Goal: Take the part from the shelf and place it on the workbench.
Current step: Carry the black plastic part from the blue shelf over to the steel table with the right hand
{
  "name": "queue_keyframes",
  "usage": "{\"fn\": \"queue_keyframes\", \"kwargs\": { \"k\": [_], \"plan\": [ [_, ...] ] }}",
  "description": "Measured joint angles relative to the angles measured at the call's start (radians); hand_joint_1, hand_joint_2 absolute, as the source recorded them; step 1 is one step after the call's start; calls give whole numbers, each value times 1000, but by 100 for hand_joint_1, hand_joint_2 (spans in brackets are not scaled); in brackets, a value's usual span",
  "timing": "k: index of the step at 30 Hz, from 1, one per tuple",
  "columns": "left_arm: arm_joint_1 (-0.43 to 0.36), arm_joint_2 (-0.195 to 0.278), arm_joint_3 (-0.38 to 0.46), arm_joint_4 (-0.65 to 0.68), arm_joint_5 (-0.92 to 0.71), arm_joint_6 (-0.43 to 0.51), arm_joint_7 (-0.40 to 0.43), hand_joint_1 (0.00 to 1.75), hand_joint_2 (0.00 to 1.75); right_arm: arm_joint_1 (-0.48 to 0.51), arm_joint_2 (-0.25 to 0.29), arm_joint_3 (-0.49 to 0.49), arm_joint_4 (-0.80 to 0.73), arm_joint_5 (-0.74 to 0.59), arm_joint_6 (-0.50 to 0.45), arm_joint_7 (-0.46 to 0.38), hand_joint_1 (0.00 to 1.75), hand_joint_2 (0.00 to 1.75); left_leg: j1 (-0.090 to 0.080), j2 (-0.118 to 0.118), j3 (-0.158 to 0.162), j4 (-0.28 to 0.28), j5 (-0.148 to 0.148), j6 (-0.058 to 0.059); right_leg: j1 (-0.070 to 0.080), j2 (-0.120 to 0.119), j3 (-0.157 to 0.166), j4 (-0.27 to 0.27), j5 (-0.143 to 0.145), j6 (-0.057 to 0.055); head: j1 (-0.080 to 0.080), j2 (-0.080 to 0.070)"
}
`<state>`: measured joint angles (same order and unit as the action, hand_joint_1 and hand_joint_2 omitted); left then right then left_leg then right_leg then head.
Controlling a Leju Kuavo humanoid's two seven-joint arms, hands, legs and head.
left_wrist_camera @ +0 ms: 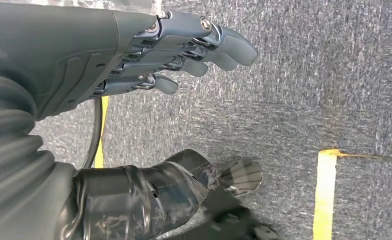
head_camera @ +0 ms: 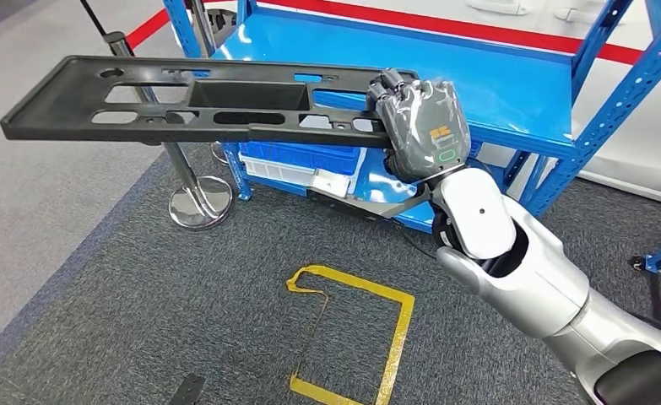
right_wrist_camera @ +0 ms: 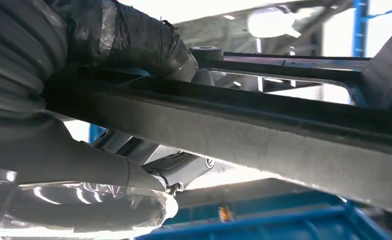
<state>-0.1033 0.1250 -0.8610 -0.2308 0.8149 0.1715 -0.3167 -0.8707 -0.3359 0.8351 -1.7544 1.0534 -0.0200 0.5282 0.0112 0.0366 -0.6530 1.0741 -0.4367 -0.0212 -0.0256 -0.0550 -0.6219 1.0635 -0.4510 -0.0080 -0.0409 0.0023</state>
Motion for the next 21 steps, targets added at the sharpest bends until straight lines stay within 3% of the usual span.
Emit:
{"fn": "queue_keyframes", "kwargs": {
  "k": [2, 4, 6, 9, 10, 11, 12, 13, 15, 17, 19, 21],
  "plan": [
    [-2, 1, 0, 0, 0, -2, -2, 0, 175, 1, -2, 0, -6, 2, -4, -4, 175, 175, -10, 11, 18, -42, 5, 16, 3, -13, 3, -6, 2, 11, 0, 0],
    [1, 3, 0, 0, 1, -3, -3, 0, 175, 2, -4, 0, -10, 4, -6, -5, 175, 175, -10, -6, 19, -51, 13, 29, 5, -22, 8, -12, 2, 23, 1, 0],
    [3, 5, 0, 0, 1, -3, -4, 0, 175, 4, -7, 0, -15, 6, -6, -7, 175, 175, -7, -21, 29, -71, 24, 41, 6, 3, 0, 14, -22, 30, 5, 0],
    [0, 5, 0, 0, 1, -4, -6, 0, 175, 10, -13, -1, -20, 7, -6, -14, 175, 175, -8, -46, 33, -79, 31, 56, 12, 49, -77, 186, -113, 23, 9, 0],
    [-1, 5, 0, 0, 1, -4, -6, 0, 175, 14, -14, -1, -21, 3, -7, -16, 175, 175, -9, -56, 32, -77, 32, 58, 14, 53, -103, 240, -130, 21, 9, 0],
    [-1, 5, 0, 0, 0, -3, -7, 0, 175, 19, -14, -1, -22, -7, -10, -18, 175, 175, -10, -68, 31, -74, 31, 58, 14, 54, -113, 262, -128, 20, 9, 0],
    [0, 5, 0, 0, -1, -3, -7, 0, 175, 23, -15, -1, -22, -22, -13, -21, 175, 175, -10, -81, 31, -71, 31, 58, 13, 55, -105, 246, -107, 19, 9, 0],
    [1, 5, -1, 0, -2, -3, -7, 0, 175, 25, -15, -1, -23, -42, -19, -25, 175, 175, -9, -94, 30, -66, 29, 57, 11, 62, -78, 191, -72, 19, 9, 0],
    [0, 5, -2, 0, -6, -4, -6, 0, 175, 27, -16, -4, -25, -73, -31, -33, 175, 175, -10, -118, 19, -47, 22, 50, 3, 105, -18, 66, -22, 18, 9, 0],
    [-1, 7, -4, 0, -8, -5, -3, 0, 175, 29, -17, -6, -29, -90, -44, -37, 175, 175, -9, -139, 2, -31, 19, 41, 1, 133, 5, 13, -13, 17, 8, 0],
    [2, 9, -6, 0, -9, -5, 1, 0, 175, 31, -17, -6, -33, -99, -52, -38, 175, 175, -4, -157, -7, -31, 22, 32, 2, 115, 4, 11, -12, 10, 8, 0],
    [6, 10, -8, 0, -9, -5, 2, 0, 175, 32, -17, -6, -34, -101, -54, -38, 175, 175, -5, -138, -17, -15, 14, 22, -1, 95, 7, 7, -9, 1, 4, 0]
  ]
}}
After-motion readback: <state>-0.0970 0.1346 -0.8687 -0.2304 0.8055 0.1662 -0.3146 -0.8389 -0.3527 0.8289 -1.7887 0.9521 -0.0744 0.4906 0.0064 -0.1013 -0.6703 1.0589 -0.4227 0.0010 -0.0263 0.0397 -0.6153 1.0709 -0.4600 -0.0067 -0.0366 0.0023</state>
